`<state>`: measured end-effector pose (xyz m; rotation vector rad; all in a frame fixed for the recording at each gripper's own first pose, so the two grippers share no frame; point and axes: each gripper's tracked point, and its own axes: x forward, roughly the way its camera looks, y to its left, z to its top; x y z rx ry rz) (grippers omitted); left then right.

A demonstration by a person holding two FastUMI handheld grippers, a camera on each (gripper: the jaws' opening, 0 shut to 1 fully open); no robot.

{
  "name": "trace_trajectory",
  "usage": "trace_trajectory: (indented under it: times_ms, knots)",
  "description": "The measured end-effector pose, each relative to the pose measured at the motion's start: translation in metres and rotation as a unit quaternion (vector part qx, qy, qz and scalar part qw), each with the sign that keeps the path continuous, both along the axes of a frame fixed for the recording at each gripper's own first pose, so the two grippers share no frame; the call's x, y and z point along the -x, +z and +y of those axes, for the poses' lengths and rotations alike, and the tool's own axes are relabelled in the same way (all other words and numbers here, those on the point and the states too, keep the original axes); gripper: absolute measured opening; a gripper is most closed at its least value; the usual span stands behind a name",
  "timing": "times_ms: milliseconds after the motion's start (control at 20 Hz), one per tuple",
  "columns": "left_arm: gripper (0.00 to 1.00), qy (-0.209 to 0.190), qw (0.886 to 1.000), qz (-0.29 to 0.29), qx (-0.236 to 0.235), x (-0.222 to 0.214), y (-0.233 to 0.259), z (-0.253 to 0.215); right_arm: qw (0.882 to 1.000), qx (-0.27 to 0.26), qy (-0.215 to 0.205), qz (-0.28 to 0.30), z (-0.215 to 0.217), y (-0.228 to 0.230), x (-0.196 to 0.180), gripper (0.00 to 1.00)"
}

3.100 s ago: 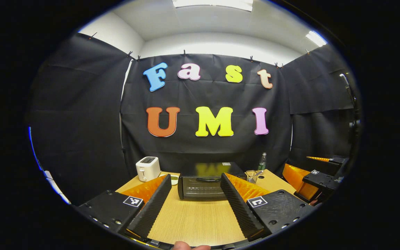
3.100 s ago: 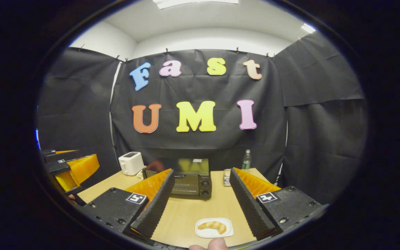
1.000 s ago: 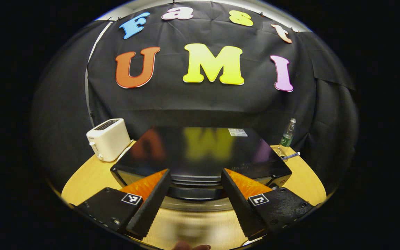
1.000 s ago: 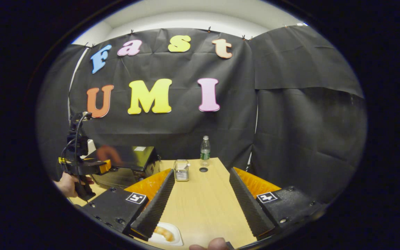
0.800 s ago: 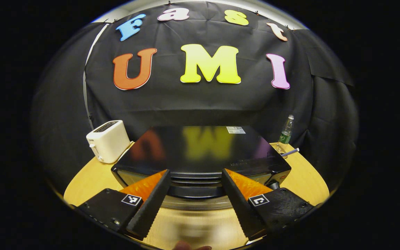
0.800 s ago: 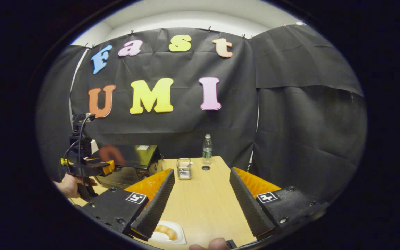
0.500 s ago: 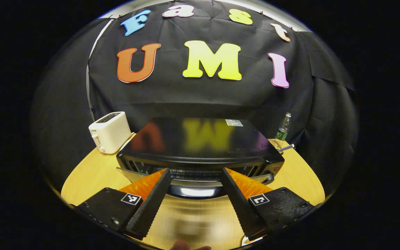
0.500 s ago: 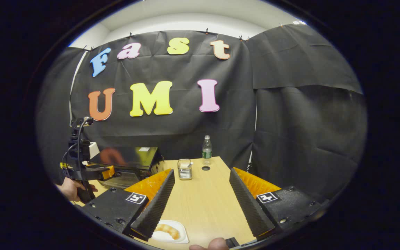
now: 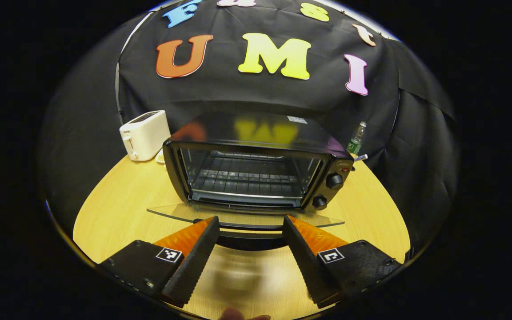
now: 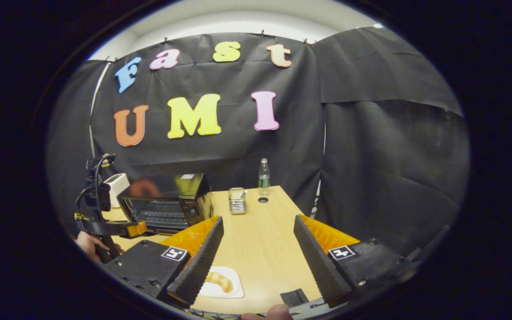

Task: Open the electric oven with the left hand, put the food in, and close the electric oven.

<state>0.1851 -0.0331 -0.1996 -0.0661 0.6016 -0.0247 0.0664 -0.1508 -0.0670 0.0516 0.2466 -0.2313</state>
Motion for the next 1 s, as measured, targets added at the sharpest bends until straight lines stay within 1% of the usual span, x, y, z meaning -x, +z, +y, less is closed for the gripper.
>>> trace_trajectory:
  times_ms: [200, 350, 450, 500, 600, 650, 700, 800, 900, 1000]
  knots:
    - [0.95, 0.003, 0.999, 0.043, 0.014, 0.023, -0.029, 0.002, 1.000, 0.002, 0.009, 0.008, 0.010, -0.006, 0.007, 0.97]
    - [0.93, 0.006, 0.998, 0.068, 0.004, 0.033, -0.054, 0.006, 1.000, 0.012, 0.017, 0.012, 0.016, -0.008, 0.009, 0.97]
    - [0.93, 0.008, 0.995, 0.100, 0.019, 0.042, -0.079, 0.006, 0.999, 0.016, 0.023, 0.020, 0.019, -0.011, 0.012, 0.97]
    - [0.95, 0.010, 0.993, 0.114, 0.023, 0.046, -0.089, 0.007, 0.999, 0.018, 0.027, 0.023, 0.021, -0.011, 0.014, 0.97]
    - [0.94, 0.013, 0.991, 0.133, 0.028, 0.049, -0.102, 0.008, 0.998, 0.017, 0.043, 0.037, 0.031, -0.015, 0.016, 0.97]
    - [1.00, 0.013, 0.990, 0.139, 0.030, 0.050, -0.106, 0.009, 0.998, 0.018, 0.051, 0.042, 0.035, -0.017, 0.016, 0.97]
    - [0.93, 0.015, 0.990, 0.141, 0.028, 0.051, -0.107, 0.010, 0.997, 0.021, 0.057, 0.045, 0.039, -0.018, 0.017, 0.97]
    - [0.93, 0.008, 0.990, 0.137, 0.022, 0.053, -0.107, 0.010, 0.996, 0.029, 0.068, 0.054, 0.047, -0.021, 0.018, 0.97]
    - [0.94, 0.005, 0.993, 0.120, 0.018, 0.053, -0.100, 0.009, 0.995, 0.031, 0.077, 0.061, 0.054, -0.023, 0.020, 0.98]
    - [0.92, -0.006, 0.994, 0.106, 0.020, 0.053, -0.095, 0.008, 0.994, 0.028, 0.080, 0.066, 0.059, -0.025, 0.024, 1.00]
